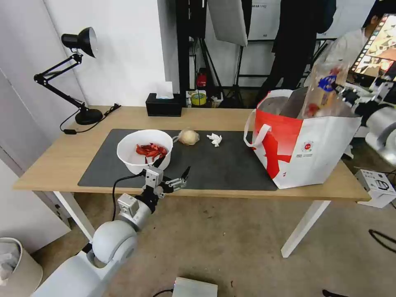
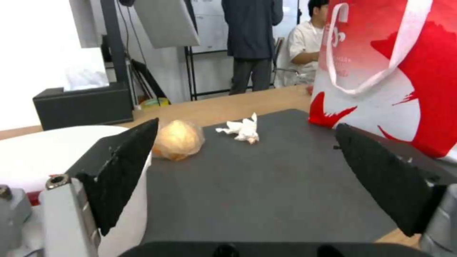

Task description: Pick up the trash from the table and place it into the takeout bag.

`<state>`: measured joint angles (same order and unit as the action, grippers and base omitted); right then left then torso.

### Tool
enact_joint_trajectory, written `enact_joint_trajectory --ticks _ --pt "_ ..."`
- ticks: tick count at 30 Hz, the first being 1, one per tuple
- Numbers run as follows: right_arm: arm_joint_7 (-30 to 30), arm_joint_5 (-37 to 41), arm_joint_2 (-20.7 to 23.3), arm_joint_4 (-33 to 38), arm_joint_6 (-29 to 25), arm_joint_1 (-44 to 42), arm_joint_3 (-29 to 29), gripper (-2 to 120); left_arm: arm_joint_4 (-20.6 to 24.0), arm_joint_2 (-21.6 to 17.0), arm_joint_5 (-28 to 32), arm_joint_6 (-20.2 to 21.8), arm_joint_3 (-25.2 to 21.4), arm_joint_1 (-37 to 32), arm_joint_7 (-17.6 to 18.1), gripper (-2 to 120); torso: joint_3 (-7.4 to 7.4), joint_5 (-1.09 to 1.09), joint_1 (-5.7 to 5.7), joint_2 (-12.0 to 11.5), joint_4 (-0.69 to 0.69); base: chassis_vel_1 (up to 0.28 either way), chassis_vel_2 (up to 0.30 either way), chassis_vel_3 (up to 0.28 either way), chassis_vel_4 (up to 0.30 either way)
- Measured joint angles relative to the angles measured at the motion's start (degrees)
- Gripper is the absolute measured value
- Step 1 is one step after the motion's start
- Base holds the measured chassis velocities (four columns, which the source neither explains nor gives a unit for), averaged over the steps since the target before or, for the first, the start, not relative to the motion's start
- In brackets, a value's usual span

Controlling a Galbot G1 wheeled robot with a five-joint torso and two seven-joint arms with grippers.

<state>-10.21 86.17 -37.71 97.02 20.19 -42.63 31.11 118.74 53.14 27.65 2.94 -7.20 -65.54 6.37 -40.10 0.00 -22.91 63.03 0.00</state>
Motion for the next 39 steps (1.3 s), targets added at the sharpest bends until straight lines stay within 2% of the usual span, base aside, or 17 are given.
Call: enact_joint_trajectory --ticks 11,13,15,18,19,21,23,24,26,28,29,31,34,35,38,39 --pt "-3.47 5.12 0.63 3.95 1.96 -4.88 3.22 1 0.81 0.1 -0.27 0.16 0.04 -0.81 0.12 100 0.0 -0.01 0.0 0.0 0.0 0.0 0.0 0.0 0.0" --pt "-6.7 9.09 0.63 4.87 3.49 -5.38 4.11 10 0.84 0.12 -0.29 0.2 0.04 -0.83 0.2 100 0.0 -0.01 0.0 0.0 0.0 0.0 0.0 0.0 0.0" --pt "-7.86 10.65 0.65 5.13 4.07 -5.43 4.35 13 0.85 0.18 -0.31 0.21 0.06 -0.88 0.2 100 0.0 -0.01 0.0 0.0 0.0 0.0 0.0 0.0 0.0" --pt "-12.85 16.76 1.0 5.65 5.75 -5.2 4.83 28 0.89 0.24 -0.56 0.24 0.23 -1.06 0.23 100 0.0 -0.01 0.0 0.0 0.0 0.0 0.0 0.0 0.0" --pt "-12.85 16.76 1.0 5.65 5.75 -5.2 4.83 28 0.89 0.24 -0.56 0.24 0.23 -1.06 0.23 100 0.0 -0.01 0.0 0.0 0.0 0.0 0.0 0.0 0.0" --pt "-15.4 19.4 1.29 5.27 6.51 -4.45 4.86 38 0.89 -0.23 -0.66 0.28 0.53 -0.66 0.23 100 -0.01 -0.01 0.0 0.01 0.0 0.0 0.0 0.0 0.0" --pt "-15.65 19.68 1.38 5.04 6.66 -4.24 4.86 42 0.89 -0.39 -0.65 0.31 0.54 -0.43 0.23 100 -0.01 -0.01 0.0 0.0 0.0 0.0 0.0 0.0 0.0" --pt "-15.71 19.9 1.5 4.82 6.83 -3.99 4.85 48 0.89 -0.47 -0.57 0.34 0.52 -0.17 0.24 100 -0.01 0.0 0.0 0.0 0.0 0.0 0.0 0.0 0.0" --pt "-14.26 19.98 1.76 4.58 6.9 -3.65 4.85 57 0.88 -0.48 -0.26 0.42 0.32 0.13 0.33 100 -0.01 0.0 -0.01 0.0 0.01 0.0 0.0 0.0 0.0" --pt "-13.39 19.94 1.82 4.54 6.79 -3.49 4.84 60 0.87 -0.48 -0.19 0.44 0.29 0.16 0.35 100 -0.01 0.0 0.0 0.0 0.01 0.0 0.0 0.0 0.0" --pt "-10.2 19.5 1.96 4.51 5.62 -3.04 4.76 67 0.79 -0.48 -0.12 0.48 0.27 0.2 0.38 100 -0.01 0.0 0.0 0.0 0.0 0.0 0.0 0.0 0.0" --pt "-8.11 19.04 2.06 4.51 4.75 -2.75 4.69 70 0.7 -0.48 -0.09 0.5 0.27 0.23 0.38 100 -0.01 0.0 -0.01 0.0 0.0 0.0 0.0 0.0 0.0" --pt "-0.63 16.86 2.52 5.48 0.77 -1.43 4.16 86 0.32 -0.45 -0.06 0.52 0.27 0.43 0.41 100 -0.01 0.0 0.0 0.0 0.0 0.0 0.0 0.0 0.0" --pt "-0.63 16.86 2.52 5.48 0.77 -1.43 4.16 86 0.32 -0.45 -0.06 0.52 0.27 0.43 0.41 100 -0.01 0.0 0.0 0.0 0.0 0.0 0.0 0.0 0.0" --pt "2.59 15.23 3.08 8.84 -1.02 -1.15 3.61 98 0.1 -0.29 -0.01 0.53 0.23 0.46 0.42 100 -0.01 -0.01 -0.01 0.0 0.0 0.0 0.0 0.0 0.0" --pt "2.59 15.23 3.08 8.84 -1.02 -1.15 3.61 98 0.1 -0.29 -0.01 0.53 0.23 0.46 0.42 100 -0.01 -0.01 -0.01 0.0 0.0 0.0 0.0 0.0 0.0"
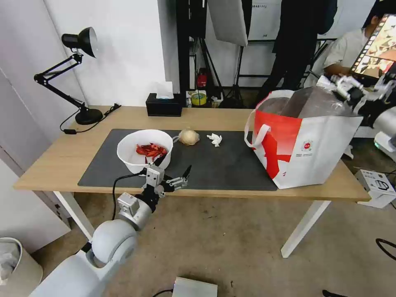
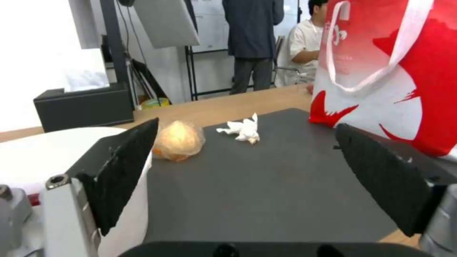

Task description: Pick up the trash from the table and place it into the takeout bag.

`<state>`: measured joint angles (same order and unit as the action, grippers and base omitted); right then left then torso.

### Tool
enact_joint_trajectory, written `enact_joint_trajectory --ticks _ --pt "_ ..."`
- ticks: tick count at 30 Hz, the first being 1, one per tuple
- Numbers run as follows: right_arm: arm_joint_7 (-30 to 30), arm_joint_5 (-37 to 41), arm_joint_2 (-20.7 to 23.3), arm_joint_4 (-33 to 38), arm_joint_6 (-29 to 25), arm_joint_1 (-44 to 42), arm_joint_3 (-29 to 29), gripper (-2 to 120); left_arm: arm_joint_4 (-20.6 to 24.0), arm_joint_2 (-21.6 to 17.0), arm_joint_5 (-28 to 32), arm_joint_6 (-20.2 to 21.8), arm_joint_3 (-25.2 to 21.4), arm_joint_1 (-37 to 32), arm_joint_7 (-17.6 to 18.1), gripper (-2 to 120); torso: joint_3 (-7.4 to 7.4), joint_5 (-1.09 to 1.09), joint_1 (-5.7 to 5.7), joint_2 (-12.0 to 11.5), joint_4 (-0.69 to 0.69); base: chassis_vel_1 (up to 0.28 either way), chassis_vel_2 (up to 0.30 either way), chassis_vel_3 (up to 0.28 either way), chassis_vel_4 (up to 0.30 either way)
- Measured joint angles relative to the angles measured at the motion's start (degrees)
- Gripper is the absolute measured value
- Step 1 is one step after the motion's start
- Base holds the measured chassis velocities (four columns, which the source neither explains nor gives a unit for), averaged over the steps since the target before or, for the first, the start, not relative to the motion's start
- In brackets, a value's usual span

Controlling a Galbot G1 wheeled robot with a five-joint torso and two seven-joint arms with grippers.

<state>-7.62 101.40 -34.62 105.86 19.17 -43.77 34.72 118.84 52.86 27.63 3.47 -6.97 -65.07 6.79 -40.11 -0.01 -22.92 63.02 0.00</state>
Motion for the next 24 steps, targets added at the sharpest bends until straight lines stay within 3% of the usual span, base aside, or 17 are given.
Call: enact_joint_trajectory --ticks 8,11,13,15,17,24 --pt "4.43 -4.89 1.59 10.23 -0.38 -8.87 1.34 100 -0.16 -0.37 0.11 0.0 -0.64 -0.01 0.0 100 0.0 0.0 0.0 0.0 0.0 0.0 0.0 0.0 0.0" --pt "8.45 -11.43 2.4 12.81 -0.15 -14.69 2.28 100 -0.48 -0.6 0.11 -0.02 -0.99 -0.13 -0.02 100 0.0 0.0 0.0 0.0 0.0 0.0 0.0 0.0 0.0" --pt "14.43 -21.38 2.95 14.57 -0.09 -21.61 2.92 100 -0.97 -0.75 0.0 -0.17 -1.64 -0.44 -0.18 100 0.01 0.01 0.0 0.0 0.02 0.0 0.0 0.0 0.0" --pt "15.6 -23.68 2.95 14.98 -0.25 -23.28 2.93 100 -1.14 -0.76 -0.02 -0.23 -1.96 -0.62 -0.28 100 0.01 0.01 0.01 0.0 0.02 0.0 0.0 0.0 0.0" --pt "19.08 -32.49 1.79 15.36 -3.18 -28.06 2.03 100 -1.57 -1.1 -0.25 -0.32 -3.17 -1.75 -1.09 100 0.01 0.0 0.0 0.0 0.01 0.0 0.0 0.0 0.0" --pt "23.95 -47.06 -1.97 12.42 -12.15 -35.43 0.44 100 -1.18 -1.95 -1.89 0.46 -6.02 -5.35 -4.31 100 0.01 0.01 0.0 0.0 0.0 0.0 0.0 0.0 0.0"
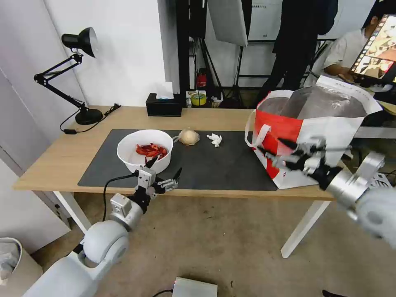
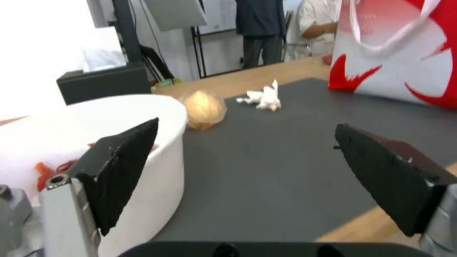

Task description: Pick up the trash from the table and place it into the takeout bag.

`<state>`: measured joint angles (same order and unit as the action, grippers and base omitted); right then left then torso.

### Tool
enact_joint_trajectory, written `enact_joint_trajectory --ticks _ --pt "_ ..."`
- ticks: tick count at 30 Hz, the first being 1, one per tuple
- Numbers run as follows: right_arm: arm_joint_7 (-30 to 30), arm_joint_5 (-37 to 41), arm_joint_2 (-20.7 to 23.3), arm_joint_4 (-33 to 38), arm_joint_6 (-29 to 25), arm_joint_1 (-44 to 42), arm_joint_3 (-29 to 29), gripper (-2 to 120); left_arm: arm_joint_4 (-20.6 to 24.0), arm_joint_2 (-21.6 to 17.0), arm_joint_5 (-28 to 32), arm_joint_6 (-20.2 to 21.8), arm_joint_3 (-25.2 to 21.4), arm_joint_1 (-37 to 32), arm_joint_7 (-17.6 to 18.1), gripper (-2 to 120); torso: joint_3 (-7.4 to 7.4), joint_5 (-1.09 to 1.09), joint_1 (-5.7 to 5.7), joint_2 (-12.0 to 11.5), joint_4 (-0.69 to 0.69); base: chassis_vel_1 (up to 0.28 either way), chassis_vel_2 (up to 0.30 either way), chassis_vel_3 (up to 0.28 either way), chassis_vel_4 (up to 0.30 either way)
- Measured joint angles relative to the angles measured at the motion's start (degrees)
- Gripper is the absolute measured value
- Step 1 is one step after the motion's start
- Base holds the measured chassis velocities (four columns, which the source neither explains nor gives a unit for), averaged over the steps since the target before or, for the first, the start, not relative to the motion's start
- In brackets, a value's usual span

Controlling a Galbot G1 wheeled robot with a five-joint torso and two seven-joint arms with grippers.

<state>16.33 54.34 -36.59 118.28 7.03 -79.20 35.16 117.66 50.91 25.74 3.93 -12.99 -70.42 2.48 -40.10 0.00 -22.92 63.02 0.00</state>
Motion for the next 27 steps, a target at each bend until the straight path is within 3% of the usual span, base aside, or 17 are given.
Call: enact_joint_trajectory --ticks 12,27 --pt "3.51 -10.8 -5.73 -4.83 -11.94 -10.66 0.47 100 -1.39 0.57 -2.82 0.85 -3.55 -4.9 -2.28 100 0.0 0.0 0.01 0.0 0.01 0.0 0.0 0.0 0.0" --pt "2.74 -9.99 -8.19 -4.56 -13.94 -12.31 0.89 100 -1.13 0.29 -2.2 0.46 -6.66 -6.77 -2.25 100 -0.01 0.0 0.0 0.0 0.0 0.0 0.0 0.0 0.0"
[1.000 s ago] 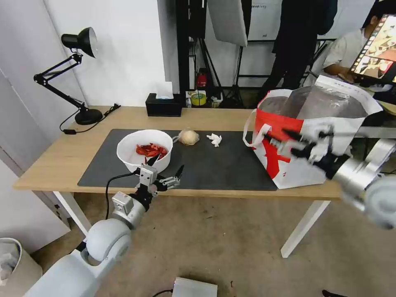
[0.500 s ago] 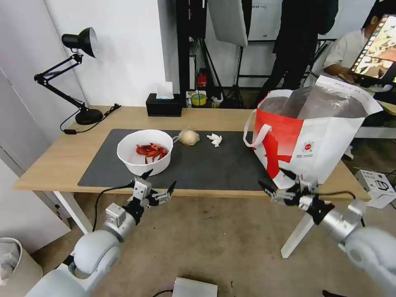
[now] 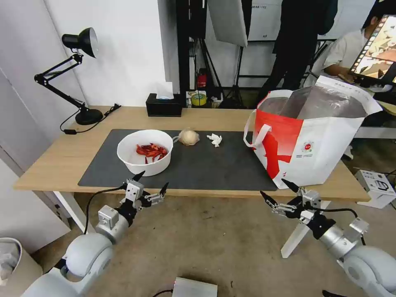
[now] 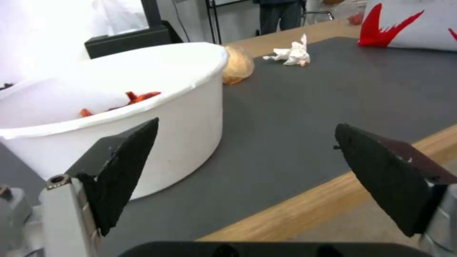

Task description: Pick up the trash from the table and place it into the takeout bag.

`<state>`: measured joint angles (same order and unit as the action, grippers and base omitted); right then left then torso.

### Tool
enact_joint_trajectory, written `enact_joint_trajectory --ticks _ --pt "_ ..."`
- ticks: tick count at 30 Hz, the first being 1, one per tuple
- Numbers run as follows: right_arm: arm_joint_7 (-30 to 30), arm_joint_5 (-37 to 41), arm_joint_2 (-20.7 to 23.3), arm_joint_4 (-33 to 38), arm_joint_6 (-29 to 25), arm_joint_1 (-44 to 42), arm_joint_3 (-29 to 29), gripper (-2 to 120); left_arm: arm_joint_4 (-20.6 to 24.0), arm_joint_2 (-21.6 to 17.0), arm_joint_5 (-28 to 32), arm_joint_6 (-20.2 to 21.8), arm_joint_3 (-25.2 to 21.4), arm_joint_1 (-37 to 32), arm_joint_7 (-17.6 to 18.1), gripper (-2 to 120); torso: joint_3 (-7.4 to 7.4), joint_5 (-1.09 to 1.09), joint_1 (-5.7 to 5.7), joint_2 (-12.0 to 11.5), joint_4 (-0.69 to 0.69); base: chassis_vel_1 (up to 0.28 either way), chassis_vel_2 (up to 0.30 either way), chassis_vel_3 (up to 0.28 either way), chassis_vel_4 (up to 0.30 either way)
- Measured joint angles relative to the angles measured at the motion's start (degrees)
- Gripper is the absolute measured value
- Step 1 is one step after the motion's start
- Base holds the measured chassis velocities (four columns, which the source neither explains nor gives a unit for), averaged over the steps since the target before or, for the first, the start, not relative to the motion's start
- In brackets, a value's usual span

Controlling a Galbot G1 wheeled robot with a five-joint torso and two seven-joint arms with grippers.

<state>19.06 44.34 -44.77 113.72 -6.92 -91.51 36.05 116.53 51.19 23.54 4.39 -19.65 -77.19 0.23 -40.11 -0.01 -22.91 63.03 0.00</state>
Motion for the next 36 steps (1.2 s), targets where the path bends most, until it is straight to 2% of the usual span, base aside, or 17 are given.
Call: enact_joint_trajectory --ticks 4,10,13,16,21,25,29,30,32,33,36 --pt "-0.31 0.05 -0.69 -0.08 -0.03 -0.22 -0.16 100 0.0 -0.16 0.1 -0.18 -0.29 -0.25 0.01 100 0.0 0.0 0.0 0.0 0.0 0.0 0.0 0.0 0.0" --pt "-3.85 0.34 -2.98 -0.07 -0.64 -0.2 -1.45 100 -0.28 -0.04 0.16 -0.2 -0.41 -0.5 1.0 100 0.0 0.0 0.0 0.0 0.01 0.0 0.0 0.0 0.0" --pt "-6.23 0.6 -3.67 0.28 -1.06 0.18 -2.13 100 -0.39 0.05 0.07 -0.2 -0.63 -0.68 1.79 100 0.0 0.01 0.0 0.0 0.0 0.0 0.0 0.0 0.0" --pt "-9.42 0.78 -4.52 1.24 -1.71 0.75 -3.3 100 -0.74 0.23 -0.17 0.08 -0.94 -0.54 4.21 100 0.0 0.0 0.0 0.0 0.0 0.0 0.0 0.0 0.0" --pt "-11.25 0.09 -5.07 1.51 -1.82 1.71 -4.99 100 -0.95 0.22 -0.17 0.7 -1.35 -0.44 5.32 100 0.0 0.0 0.0 0.0 0.01 0.0 0.0 0.0 0.0" --pt "-13.04 -0.19 -5.23 1.46 -1.6 4.04 -8.96 100 -1.0 0.28 -0.15 1.12 -1.95 -0.92 5.61 100 0.0 -0.01 -0.01 0.0 0.02 0.0 0.0 0.0 0.0" --pt "-15.81 -0.82 -5.01 0.3 0.78 11.16 -18.39 100 -1.01 0.55 -0.14 1.13 -2.6 -1.65 5.44 100 0.0 0.0 0.0 0.0 0.01 0.0 0.0 0.0 0.0" --pt "-15.81 -0.82 -5.01 0.3 0.78 11.16 -18.39 100 -1.01 0.55 -0.14 1.13 -2.6 -1.65 5.44 100 0.0 0.0 0.0 0.0 0.01 0.0 0.0 0.0 0.0" --pt "-18.1 -0.53 -4.72 -1.13 2.98 17.71 -23.92 100 -0.85 0.7 -0.15 1.13 -3.07 -1.98 5.34 100 0.0 0.01 -0.01 0.0 0.0 0.0 0.0 0.0 0.0" --pt "-18.1 -0.53 -4.72 -1.13 2.98 17.71 -23.92 100 -0.85 0.7 -0.15 1.13 -3.07 -1.98 5.34 100 0.0 0.01 -0.01 0.0 0.0 0.0 0.0 0.0 0.0" --pt "-22.19 0.76 -5.0 -4.47 6.05 30.26 -32.35 100 -0.27 1.2 -0.18 1.13 -4.01 -2.36 5.23 100 0.0 0.0 -0.01 0.0 0.0 0.0 0.0 0.0 0.0"
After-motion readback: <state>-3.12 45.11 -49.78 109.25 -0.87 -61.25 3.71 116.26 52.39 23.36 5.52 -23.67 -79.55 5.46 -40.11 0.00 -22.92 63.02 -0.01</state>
